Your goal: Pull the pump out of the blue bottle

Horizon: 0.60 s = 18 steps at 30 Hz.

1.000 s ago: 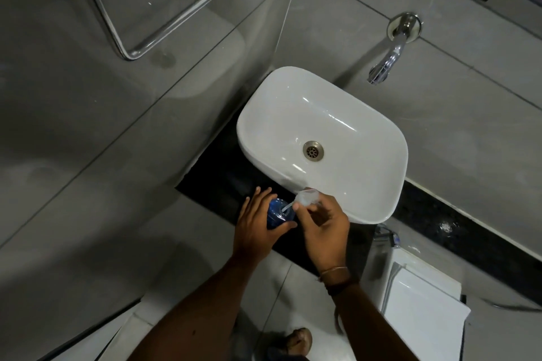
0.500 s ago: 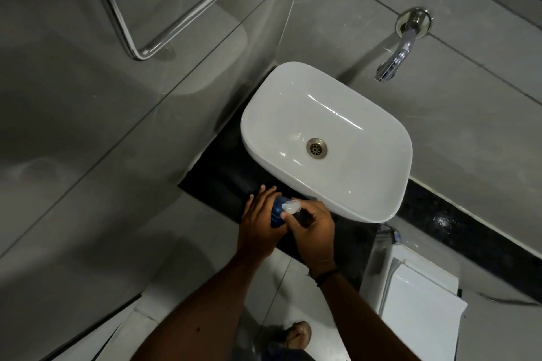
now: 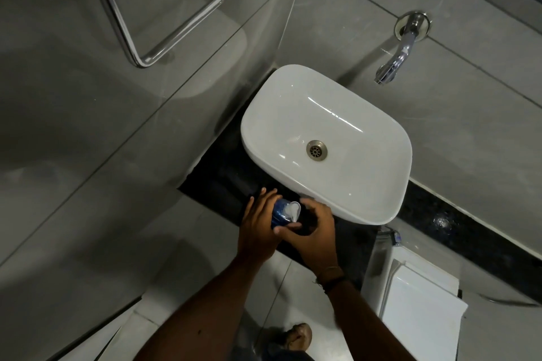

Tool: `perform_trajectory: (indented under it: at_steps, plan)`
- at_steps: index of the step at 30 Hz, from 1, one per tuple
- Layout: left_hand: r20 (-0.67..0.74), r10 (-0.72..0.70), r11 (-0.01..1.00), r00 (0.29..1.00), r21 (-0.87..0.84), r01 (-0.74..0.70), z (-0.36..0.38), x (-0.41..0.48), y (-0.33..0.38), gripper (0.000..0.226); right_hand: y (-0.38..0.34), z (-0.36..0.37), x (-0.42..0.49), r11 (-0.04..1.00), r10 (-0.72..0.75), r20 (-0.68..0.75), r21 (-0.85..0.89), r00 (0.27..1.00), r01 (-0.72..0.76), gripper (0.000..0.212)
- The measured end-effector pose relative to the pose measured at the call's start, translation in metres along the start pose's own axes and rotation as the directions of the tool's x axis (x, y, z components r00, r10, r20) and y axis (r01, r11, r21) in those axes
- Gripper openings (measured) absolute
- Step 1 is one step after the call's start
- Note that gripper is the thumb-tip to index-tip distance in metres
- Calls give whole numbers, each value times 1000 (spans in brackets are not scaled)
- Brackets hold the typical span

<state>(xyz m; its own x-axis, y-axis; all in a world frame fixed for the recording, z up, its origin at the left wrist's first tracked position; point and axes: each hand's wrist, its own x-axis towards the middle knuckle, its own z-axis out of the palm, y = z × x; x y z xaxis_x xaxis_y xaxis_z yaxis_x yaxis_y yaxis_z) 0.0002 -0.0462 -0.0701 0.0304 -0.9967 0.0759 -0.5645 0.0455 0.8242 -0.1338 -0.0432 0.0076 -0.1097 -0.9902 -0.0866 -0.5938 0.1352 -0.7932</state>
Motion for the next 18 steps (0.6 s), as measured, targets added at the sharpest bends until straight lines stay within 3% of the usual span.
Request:
perform_trajectory:
  at_steps: [2, 4, 6, 9, 12, 13, 17, 18]
  plan:
    - [0, 11, 1000, 1000, -2, -11, -1, -1, 0, 79, -1, 2, 1, 999, -33, 58, -39, 998, 35, 64]
    - [8, -17, 1000, 1000, -19, 17, -1, 1, -1, 73, 3, 2, 4, 1000, -11, -41, 7, 999, 11, 44]
    - [17, -31, 999, 999, -27, 31, -1, 2, 0, 70, 6, -1, 5, 999, 14, -76, 43, 997, -11, 50]
    - [4, 1, 1000, 1000, -3, -1, 0, 0, -2, 76, 6, 1, 5, 1000, -17, 72, 15, 997, 16, 70]
    - [15, -39, 999, 999, -10, 39, -1, 1, 0, 72, 5, 1, 11, 999, 0, -11, 44, 1000, 0, 45]
    - [20, -52, 998, 998, -20, 52, -2, 2, 1, 71, 7, 1, 12, 998, 25, -34, 58, 999, -23, 43]
    - [17, -47, 998, 999, -33, 47, -2, 2, 3, 73, 9, 1, 13, 998, 62, 112, 20, 992, -64, 61]
    - [24, -51, 998, 998, -29, 51, -2, 2, 3, 73, 8, 3, 15, 997, 73, 119, -6, 990, -73, 56]
